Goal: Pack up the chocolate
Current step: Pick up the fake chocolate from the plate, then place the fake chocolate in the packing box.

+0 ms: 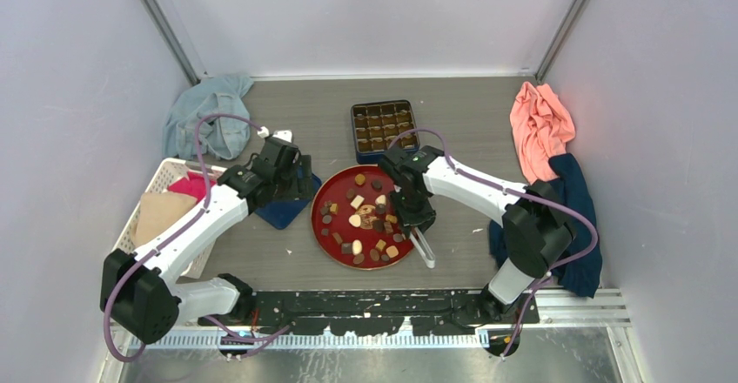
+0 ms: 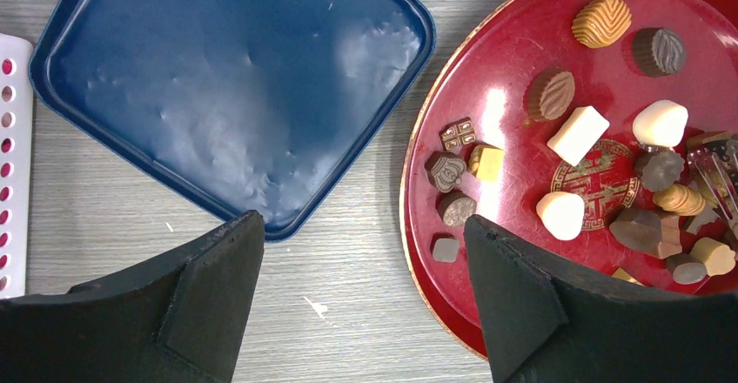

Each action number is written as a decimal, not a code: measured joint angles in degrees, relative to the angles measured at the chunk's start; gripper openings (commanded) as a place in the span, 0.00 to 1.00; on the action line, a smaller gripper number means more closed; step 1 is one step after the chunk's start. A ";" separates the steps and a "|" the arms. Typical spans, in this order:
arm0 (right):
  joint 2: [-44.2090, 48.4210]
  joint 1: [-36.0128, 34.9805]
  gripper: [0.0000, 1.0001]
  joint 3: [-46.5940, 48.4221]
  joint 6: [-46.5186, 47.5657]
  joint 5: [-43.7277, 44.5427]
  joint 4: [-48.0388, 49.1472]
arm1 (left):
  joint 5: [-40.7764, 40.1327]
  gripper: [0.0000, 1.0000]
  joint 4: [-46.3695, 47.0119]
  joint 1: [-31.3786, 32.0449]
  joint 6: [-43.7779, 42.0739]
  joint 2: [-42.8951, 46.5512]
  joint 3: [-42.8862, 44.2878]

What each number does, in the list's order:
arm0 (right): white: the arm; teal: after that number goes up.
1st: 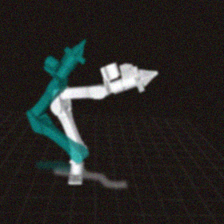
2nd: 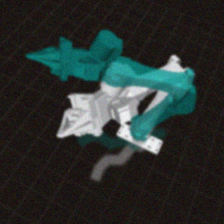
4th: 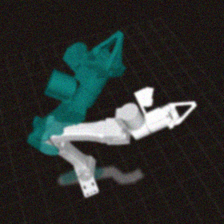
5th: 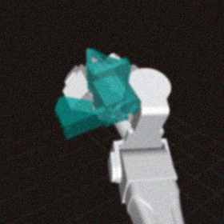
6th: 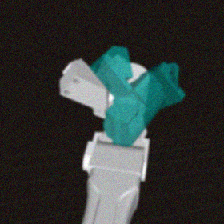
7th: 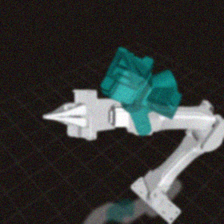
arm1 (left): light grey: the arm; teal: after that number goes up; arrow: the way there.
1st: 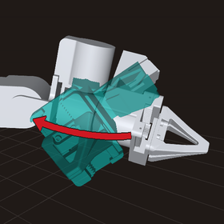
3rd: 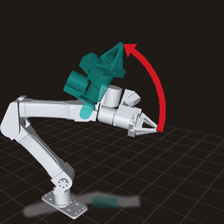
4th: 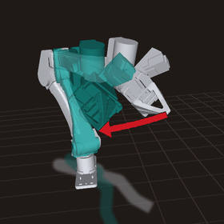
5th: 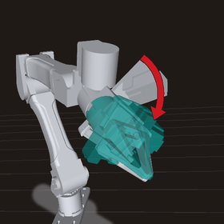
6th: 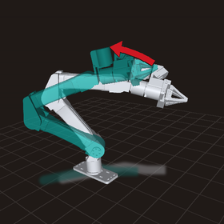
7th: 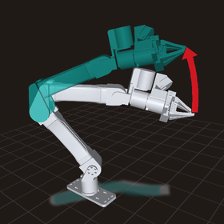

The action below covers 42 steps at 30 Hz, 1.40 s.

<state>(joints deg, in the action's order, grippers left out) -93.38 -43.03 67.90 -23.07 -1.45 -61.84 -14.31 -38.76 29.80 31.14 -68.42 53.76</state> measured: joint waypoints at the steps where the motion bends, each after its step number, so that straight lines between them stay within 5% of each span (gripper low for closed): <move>1: -0.04 0.00 0.37 0.02 0.04 -0.13 0.17 | 0.00 0.85 0.00 0.00 0.00 0.00 -0.02; 10: -0.11 0.00 0.24 1.03 0.20 -0.52 0.35 | 0.04 0.85 0.02 -0.11 0.26 0.02 -0.02; 25: -0.85 7.41 0.23 18.32 2.49 1.64 -0.09 | 2.86 0.86 0.83 -2.34 -0.48 -1.14 -0.52; 42: -28.92 15.19 0.23 46.84 6.95 0.70 3.30 | 2.93 0.86 0.70 -2.34 -1.27 -1.09 -0.52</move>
<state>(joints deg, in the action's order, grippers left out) -122.30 -27.83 114.74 -16.12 -0.75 -58.54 -11.38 -38.06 27.46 29.87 -69.52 53.23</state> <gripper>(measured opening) 0.413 0.855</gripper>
